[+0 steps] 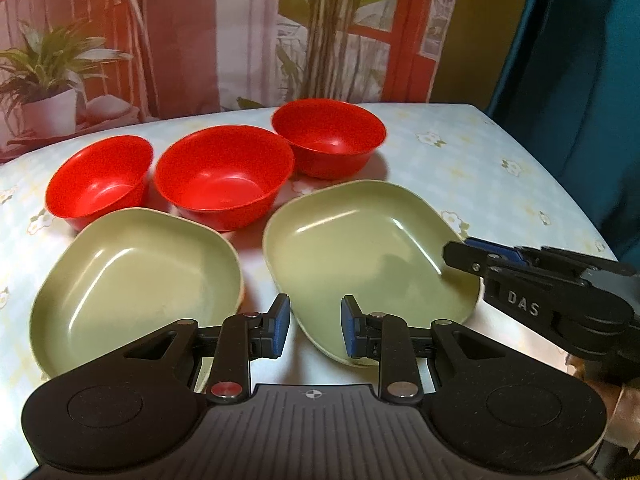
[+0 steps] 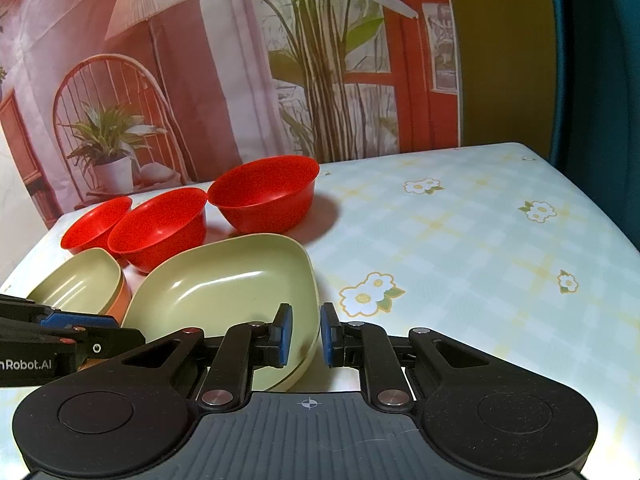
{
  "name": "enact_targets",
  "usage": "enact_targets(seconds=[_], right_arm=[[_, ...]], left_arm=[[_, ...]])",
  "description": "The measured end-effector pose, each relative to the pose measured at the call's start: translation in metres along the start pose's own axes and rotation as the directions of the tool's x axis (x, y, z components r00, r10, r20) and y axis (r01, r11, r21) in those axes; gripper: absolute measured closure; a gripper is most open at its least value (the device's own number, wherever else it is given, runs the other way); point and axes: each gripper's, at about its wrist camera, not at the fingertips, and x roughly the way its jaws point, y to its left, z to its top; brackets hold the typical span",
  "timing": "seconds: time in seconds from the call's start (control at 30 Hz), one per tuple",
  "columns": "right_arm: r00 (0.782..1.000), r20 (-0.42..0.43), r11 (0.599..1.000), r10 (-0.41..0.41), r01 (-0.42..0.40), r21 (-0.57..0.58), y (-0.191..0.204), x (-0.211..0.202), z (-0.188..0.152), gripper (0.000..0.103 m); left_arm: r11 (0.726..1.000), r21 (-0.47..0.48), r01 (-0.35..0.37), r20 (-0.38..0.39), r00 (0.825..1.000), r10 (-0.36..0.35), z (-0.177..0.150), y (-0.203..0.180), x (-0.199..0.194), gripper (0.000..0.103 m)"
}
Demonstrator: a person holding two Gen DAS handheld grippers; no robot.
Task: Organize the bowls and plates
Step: 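Close the left gripper on that green plate's rim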
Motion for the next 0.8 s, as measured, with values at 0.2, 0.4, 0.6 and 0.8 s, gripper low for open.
enact_targets(seconds=[0.2, 0.4, 0.6, 0.8], right_arm=[[1.0, 0.001, 1.0, 0.0, 0.0, 0.001, 0.0, 0.0, 0.0, 0.089], [1.0, 0.001, 1.0, -0.001, 0.001, 0.0, 0.0, 0.0, 0.0, 0.089], [1.0, -0.006, 1.0, -0.004, 0.004, -0.008, 0.002, 0.001, 0.0, 0.089], [1.0, 0.003, 1.0, -0.016, 0.016, -0.008, 0.002, -0.004, 0.003, 0.089]], left_arm=[[0.999, -0.032, -0.022, 0.005, 1.0, 0.022, 0.002, 0.008, -0.001, 0.075], [0.999, -0.05, -0.012, -0.044, 0.999, 0.009, 0.001, 0.009, 0.017, 0.075], [0.999, -0.051, 0.014, -0.059, 0.998, -0.017, -0.001, 0.007, 0.025, 0.078], [0.999, -0.024, 0.025, -0.03, 0.999, -0.026, 0.0, 0.003, 0.015, 0.078]])
